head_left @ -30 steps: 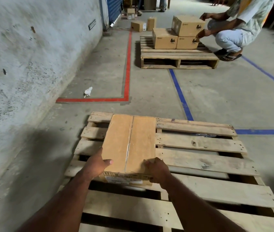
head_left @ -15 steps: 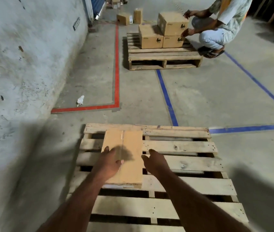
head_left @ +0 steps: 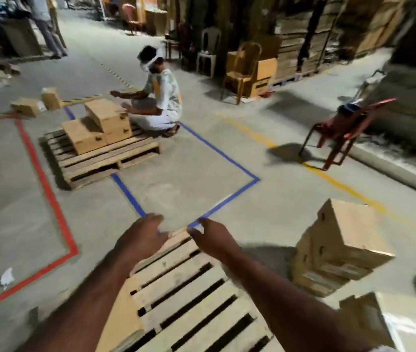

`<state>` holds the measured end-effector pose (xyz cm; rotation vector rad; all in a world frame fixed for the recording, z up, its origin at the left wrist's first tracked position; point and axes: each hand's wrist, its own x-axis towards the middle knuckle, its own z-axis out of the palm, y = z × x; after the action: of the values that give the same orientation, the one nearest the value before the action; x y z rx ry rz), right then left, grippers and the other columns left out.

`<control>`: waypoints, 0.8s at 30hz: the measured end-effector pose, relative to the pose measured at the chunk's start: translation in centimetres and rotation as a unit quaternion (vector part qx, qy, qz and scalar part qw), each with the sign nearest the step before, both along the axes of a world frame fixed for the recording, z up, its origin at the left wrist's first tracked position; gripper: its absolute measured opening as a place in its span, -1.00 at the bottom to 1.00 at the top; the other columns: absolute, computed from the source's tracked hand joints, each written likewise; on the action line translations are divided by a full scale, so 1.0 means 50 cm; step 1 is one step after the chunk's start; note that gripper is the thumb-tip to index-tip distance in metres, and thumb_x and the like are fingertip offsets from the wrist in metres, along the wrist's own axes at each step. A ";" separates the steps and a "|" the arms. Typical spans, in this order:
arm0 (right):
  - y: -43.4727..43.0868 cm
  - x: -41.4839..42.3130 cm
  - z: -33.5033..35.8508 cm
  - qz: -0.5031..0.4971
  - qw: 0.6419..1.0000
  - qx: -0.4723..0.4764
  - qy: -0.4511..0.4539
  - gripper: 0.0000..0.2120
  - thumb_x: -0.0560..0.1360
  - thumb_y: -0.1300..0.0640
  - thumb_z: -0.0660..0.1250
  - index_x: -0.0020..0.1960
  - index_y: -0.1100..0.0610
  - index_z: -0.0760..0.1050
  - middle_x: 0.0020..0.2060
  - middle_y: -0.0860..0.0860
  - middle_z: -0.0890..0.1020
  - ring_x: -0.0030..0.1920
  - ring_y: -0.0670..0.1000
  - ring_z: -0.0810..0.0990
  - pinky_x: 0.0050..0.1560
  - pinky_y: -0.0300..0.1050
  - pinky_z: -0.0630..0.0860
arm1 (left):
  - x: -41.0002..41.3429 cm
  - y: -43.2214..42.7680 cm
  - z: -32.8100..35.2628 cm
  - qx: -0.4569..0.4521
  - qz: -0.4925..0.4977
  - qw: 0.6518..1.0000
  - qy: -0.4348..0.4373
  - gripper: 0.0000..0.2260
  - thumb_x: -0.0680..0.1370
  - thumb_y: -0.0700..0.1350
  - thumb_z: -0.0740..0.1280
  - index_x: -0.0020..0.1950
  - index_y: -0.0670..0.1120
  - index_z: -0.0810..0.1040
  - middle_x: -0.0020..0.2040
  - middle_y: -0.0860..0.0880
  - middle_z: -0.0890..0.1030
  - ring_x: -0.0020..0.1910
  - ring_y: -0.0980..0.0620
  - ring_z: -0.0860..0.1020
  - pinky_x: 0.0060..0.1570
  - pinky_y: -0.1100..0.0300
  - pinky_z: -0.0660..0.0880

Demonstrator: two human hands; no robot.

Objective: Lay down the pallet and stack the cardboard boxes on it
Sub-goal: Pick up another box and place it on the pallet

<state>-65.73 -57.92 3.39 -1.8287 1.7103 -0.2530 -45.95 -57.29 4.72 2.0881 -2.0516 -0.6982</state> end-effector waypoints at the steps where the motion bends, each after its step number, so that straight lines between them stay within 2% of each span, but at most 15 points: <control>1: -0.001 -0.062 0.051 -0.030 0.999 -0.024 0.002 -0.42 0.64 -0.17 0.22 0.54 0.15 0.33 0.45 0.13 0.49 0.46 0.14 0.43 0.38 -0.05 0.36 | -0.057 -0.022 0.045 -0.014 -0.028 0.999 -0.004 -0.43 0.57 0.09 0.35 0.53 -0.09 0.34 0.54 -0.09 0.33 0.48 -0.07 0.33 0.42 0.14 0.26; 6: 0.002 -0.332 0.153 -0.166 0.979 -0.117 0.008 -0.42 0.62 -0.20 0.23 0.49 0.16 0.38 0.41 0.12 0.51 0.43 0.15 0.44 0.38 0.03 0.41 | -0.332 -0.128 0.134 -0.074 -0.144 0.987 -0.012 -0.37 0.54 0.17 0.35 0.53 -0.09 0.33 0.53 -0.10 0.33 0.49 -0.11 0.31 0.46 0.04 0.26; 10: 0.007 -0.539 0.166 -0.257 0.962 -0.094 0.011 -0.37 0.61 -0.24 0.21 0.51 0.15 0.35 0.41 0.11 0.53 0.41 0.14 0.47 0.34 -0.05 0.39 | -0.564 -0.167 0.162 -0.066 -0.242 0.968 -0.020 -0.34 0.55 0.19 0.34 0.55 -0.10 0.28 0.55 -0.11 0.30 0.50 -0.12 0.29 0.46 0.04 0.26; 14: -0.002 -0.744 0.169 -0.328 0.940 -0.088 0.013 -0.36 0.60 -0.25 0.21 0.52 0.14 0.35 0.38 0.15 0.55 0.39 0.18 0.49 0.32 -0.01 0.43 | -0.783 -0.219 0.173 -0.063 -0.303 0.951 -0.030 -0.35 0.55 0.21 0.32 0.55 -0.07 0.29 0.54 -0.07 0.33 0.50 -0.08 0.31 0.44 0.03 0.29; 18: 0.020 -0.910 0.143 -0.389 0.919 -0.063 0.025 -0.39 0.61 -0.25 0.20 0.49 0.13 0.38 0.36 0.16 0.57 0.35 0.20 0.52 0.28 0.01 0.49 | -0.962 -0.250 0.144 -0.043 -0.344 0.938 -0.017 -0.39 0.54 0.22 0.33 0.50 -0.07 0.37 0.47 -0.09 0.44 0.41 -0.09 0.43 0.36 0.04 0.38; 21: 0.041 -1.008 0.116 -0.433 0.901 -0.019 0.022 -0.33 0.59 -0.29 0.18 0.54 0.11 0.31 0.41 0.13 0.54 0.39 0.18 0.50 0.33 0.03 0.47 | -1.069 -0.249 0.119 -0.005 -0.374 0.927 -0.019 -0.40 0.55 0.19 0.34 0.51 -0.07 0.37 0.48 -0.08 0.43 0.43 -0.08 0.42 0.36 0.08 0.37; 24: 0.033 -1.094 0.096 -0.467 0.884 0.000 0.023 -0.35 0.60 -0.27 0.19 0.53 0.13 0.32 0.41 0.13 0.53 0.39 0.18 0.50 0.31 0.02 0.48 | -1.163 -0.285 0.096 0.004 -0.401 0.916 -0.024 -0.44 0.56 0.19 0.33 0.48 -0.06 0.41 0.47 -0.07 0.45 0.41 -0.08 0.43 0.32 0.09 0.39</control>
<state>-120.44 -56.28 8.18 -0.8664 2.5043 -0.5890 -104.10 -71.53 9.51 1.1922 -2.9281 -0.7304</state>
